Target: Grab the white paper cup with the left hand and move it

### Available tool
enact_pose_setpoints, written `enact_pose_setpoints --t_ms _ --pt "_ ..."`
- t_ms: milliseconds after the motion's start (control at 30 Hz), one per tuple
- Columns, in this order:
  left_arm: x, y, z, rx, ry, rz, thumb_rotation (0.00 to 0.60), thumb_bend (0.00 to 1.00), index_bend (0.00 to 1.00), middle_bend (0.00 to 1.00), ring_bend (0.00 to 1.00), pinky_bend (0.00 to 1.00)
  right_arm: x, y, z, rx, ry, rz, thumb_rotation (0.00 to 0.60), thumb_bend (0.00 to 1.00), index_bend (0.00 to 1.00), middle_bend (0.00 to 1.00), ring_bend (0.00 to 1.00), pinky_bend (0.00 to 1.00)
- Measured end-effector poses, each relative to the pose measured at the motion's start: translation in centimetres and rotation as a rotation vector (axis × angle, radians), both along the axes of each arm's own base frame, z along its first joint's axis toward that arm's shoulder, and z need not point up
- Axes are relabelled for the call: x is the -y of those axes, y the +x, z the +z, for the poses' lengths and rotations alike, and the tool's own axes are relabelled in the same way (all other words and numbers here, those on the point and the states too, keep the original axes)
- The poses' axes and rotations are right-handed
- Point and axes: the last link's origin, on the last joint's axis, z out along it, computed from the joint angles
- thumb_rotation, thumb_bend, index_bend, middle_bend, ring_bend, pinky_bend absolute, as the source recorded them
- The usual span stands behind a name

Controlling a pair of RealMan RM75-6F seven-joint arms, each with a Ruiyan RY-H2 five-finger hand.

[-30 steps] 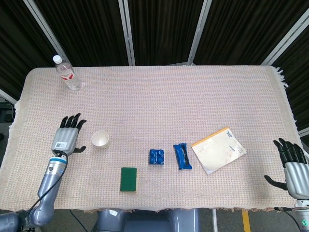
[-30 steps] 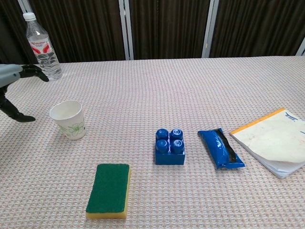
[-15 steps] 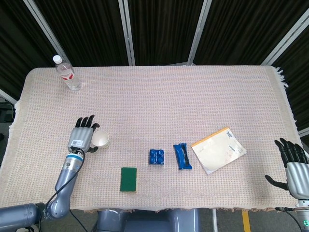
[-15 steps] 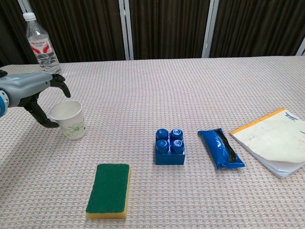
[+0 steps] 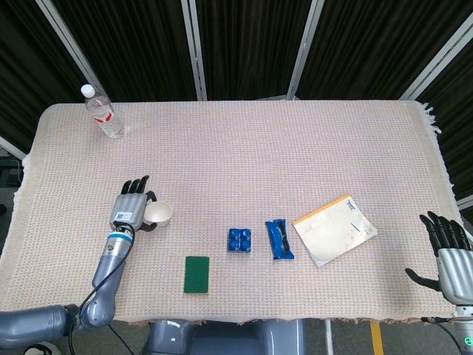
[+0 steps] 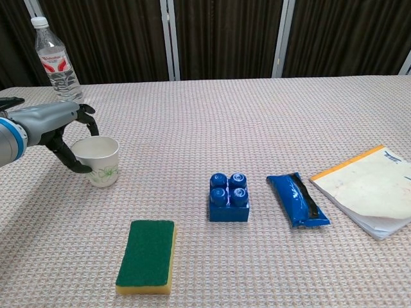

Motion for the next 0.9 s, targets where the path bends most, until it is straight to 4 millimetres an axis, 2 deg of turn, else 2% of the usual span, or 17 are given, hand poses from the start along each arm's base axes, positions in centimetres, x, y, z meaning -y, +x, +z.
enact_pose_setpoints --t_ms 200,467,567,767,900 --pt "0.2 0.6 0.1 0.174 0.029 -0.008 0.600 0.12 0.41 0.00 0.00 0.00 -0.1 0.1 -0.1 -0.004 0.000 0.003 0.600 0.00 0.00 0.00 0.00 0.00" --pt "0.4 0.2 -0.3 0.374 0.054 -0.050 0.600 0.12 0.41 0.00 0.00 0.00 0.0 0.1 -0.2 -0.009 0.004 0.002 0.600 0.00 0.00 0.00 0.00 0.00" --pt "0.3 -0.9 -0.8 0.419 0.052 -0.059 0.600 0.12 0.41 0.00 0.00 0.00 0.0 0.1 -0.2 -0.008 0.003 0.001 0.600 0.00 0.00 0.00 0.00 0.00" --pt "0.6 -5.2 -1.9 0.351 0.003 -0.011 0.600 0.13 0.41 0.00 0.00 0.00 0.0 0.0 0.2 0.003 -0.010 -0.005 0.600 0.00 0.00 0.00 0.00 0.00" --pt "0.9 -7.2 -1.2 0.307 -0.009 0.016 0.600 0.12 0.40 0.00 0.00 0.00 0.0 0.0 0.2 0.002 -0.008 -0.002 0.600 0.00 0.00 0.00 0.00 0.00"
